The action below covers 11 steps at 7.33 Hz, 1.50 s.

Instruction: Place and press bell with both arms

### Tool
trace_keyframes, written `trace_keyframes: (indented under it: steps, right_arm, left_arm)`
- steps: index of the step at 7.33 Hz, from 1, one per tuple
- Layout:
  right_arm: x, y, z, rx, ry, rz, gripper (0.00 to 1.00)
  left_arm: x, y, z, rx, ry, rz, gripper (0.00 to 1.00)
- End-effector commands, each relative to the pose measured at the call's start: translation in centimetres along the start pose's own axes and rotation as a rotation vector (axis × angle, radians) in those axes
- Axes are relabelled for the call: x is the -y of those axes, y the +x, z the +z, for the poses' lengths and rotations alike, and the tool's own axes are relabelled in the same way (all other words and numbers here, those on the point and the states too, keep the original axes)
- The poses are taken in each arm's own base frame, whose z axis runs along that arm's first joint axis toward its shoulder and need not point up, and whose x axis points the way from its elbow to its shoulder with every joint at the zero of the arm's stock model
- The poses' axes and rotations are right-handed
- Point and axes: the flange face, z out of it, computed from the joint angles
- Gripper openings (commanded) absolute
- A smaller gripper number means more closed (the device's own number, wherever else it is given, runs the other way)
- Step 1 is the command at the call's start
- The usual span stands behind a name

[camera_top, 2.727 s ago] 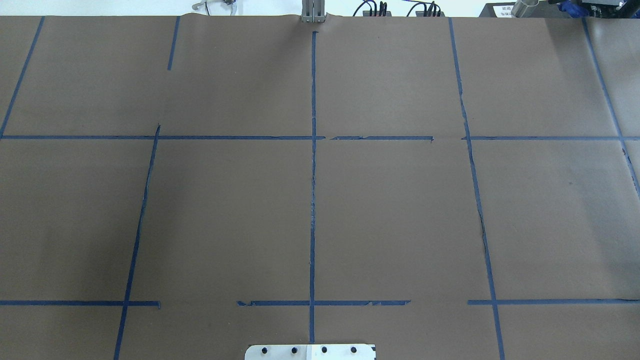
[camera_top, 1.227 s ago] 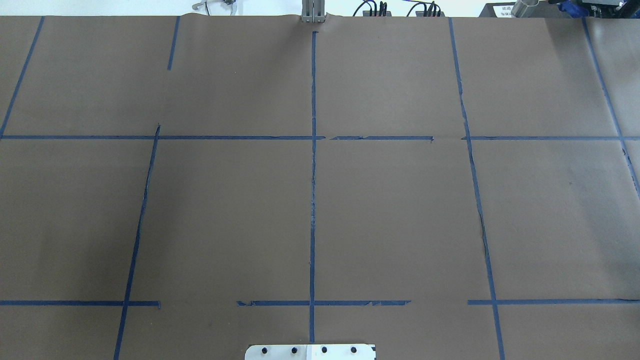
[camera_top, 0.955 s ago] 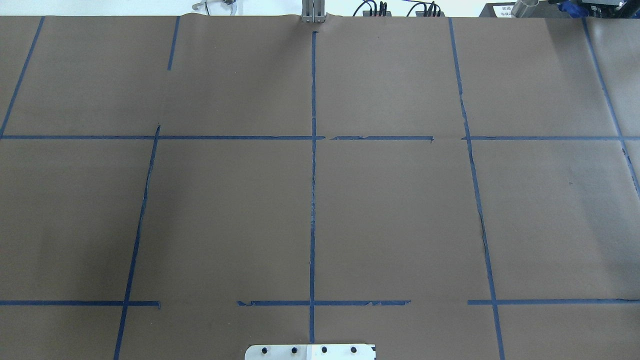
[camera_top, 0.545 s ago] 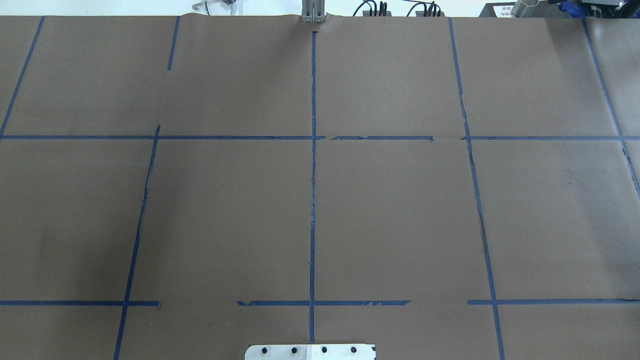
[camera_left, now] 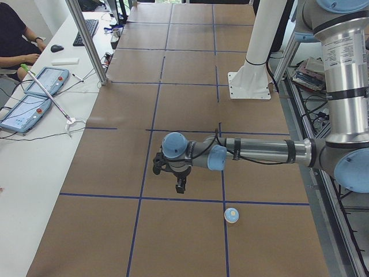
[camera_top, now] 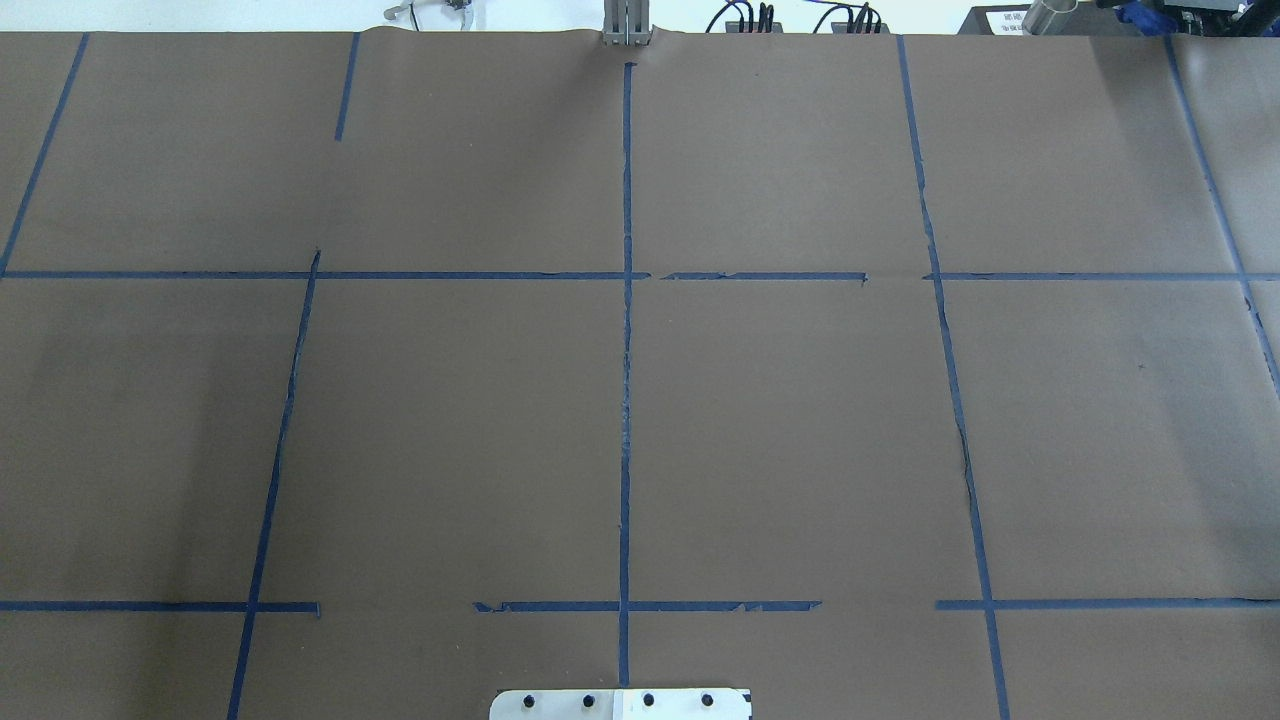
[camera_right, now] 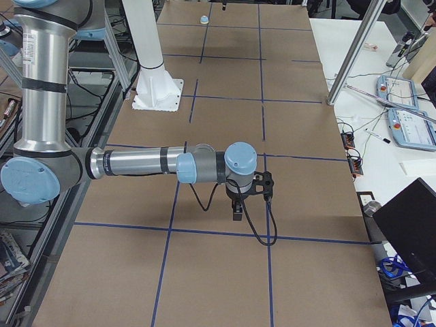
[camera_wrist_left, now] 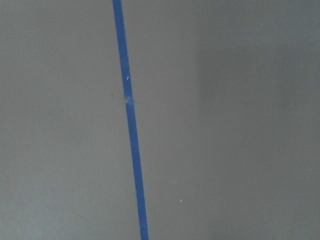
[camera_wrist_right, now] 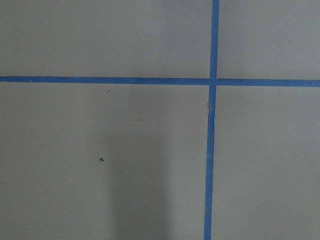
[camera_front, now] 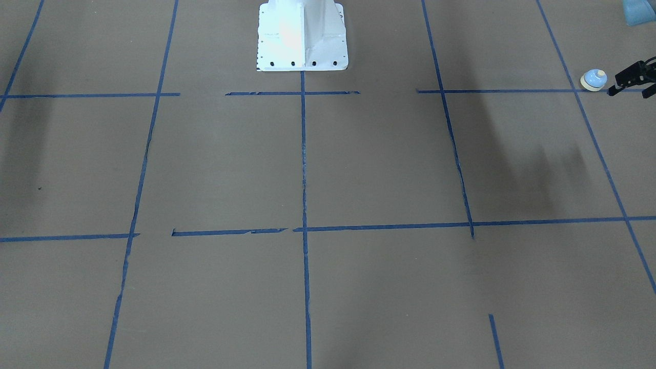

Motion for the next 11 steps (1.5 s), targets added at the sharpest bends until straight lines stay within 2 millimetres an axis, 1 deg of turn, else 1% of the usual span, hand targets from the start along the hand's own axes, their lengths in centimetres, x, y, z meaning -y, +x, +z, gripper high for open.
trace_keyframes:
  steps: [1,2,3,4,6,8,10,11]
  right_arm:
    - [0.1,-0.1,0.0,0.002,0.001,-0.002,1.00]
    - [0.0,-0.1,0.0,0.003,0.000,-0.003,1.00]
    - [0.1,-0.2,0.0,0.005,0.007,-0.011,1.00]
    - [0.1,-0.2,0.0,0.005,0.008,-0.012,1.00]
    - [0.1,-0.3,-0.1,0.006,0.010,-0.014,1.00]
    - [0.1,-0.2,0.0,0.005,0.008,-0.013,1.00]
    - [0.1,-0.2,0.0,0.005,0.008,-0.013,1.00]
    - [0.1,-0.2,0.0,0.005,0.008,-0.013,1.00]
  left_arm:
    - [-5.4,-2.4,2.9,0.034,-0.033,-0.042,1.00]
    - [-6.2,-3.7,4.9,0.043,-0.073,-0.032,1.00]
    - [-7.1,-4.5,7.1,0.048,-0.119,0.001,1.00]
    - [-7.8,-5.2,8.2,0.049,-0.135,0.019,1.00]
    - [-8.2,-4.8,9.9,0.060,-0.195,0.052,1.00]
    - [-8.2,-4.8,10.3,0.063,-0.207,0.061,1.00]
    - [-6.6,-4.8,11.3,0.062,-0.207,0.069,1.00]
    - [-6.1,-4.8,11.7,0.062,-0.208,0.071,1.00]
